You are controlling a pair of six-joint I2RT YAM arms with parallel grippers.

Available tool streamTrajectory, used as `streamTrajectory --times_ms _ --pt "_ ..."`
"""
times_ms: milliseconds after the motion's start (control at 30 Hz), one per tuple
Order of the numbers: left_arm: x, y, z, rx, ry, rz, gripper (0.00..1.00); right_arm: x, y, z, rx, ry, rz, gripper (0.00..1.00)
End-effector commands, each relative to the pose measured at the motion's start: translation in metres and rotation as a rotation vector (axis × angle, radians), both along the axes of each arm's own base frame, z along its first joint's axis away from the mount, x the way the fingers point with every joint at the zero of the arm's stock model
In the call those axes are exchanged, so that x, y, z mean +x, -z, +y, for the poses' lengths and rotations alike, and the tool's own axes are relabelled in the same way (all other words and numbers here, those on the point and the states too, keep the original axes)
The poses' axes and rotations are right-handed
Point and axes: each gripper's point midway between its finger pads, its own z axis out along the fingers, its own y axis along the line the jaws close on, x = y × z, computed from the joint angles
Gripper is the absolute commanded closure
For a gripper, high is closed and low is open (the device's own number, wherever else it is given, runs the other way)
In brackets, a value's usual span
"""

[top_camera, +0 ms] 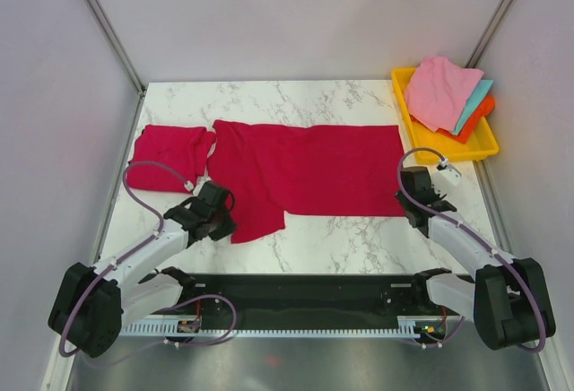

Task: Fold and stack the t-shirts
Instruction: Flatten the tshirt out

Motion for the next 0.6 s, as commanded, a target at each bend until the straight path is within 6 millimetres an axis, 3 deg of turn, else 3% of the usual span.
streamTrajectory --times_ms 0,167,233,267,567 --pt "0.026 -0.031 -0.001 0.018 -0.005 -0.115 0.98 -0.004 0.005 0.001 0.01 -0.002 0.012 0.47" --pt "0.038 -0.051 0.0 0.022 -0.024 -0.17 0.98 -0.007 0.014 0.002 0.022 0.008 0.04 0.43" --pt "0.043 -0.058 0.002 0.025 -0.032 -0.193 0.98 -0.009 0.018 0.001 0.032 0.026 0.046 0.38" --pt "0.045 -0.061 0.003 0.027 -0.039 -0.204 0.98 -0.009 0.021 0.002 0.031 0.029 0.056 0.3" --pt "0.058 -0.074 0.01 0.055 -0.097 -0.249 0.98 -0.006 0.038 -0.006 0.005 0.081 0.121 0.42"
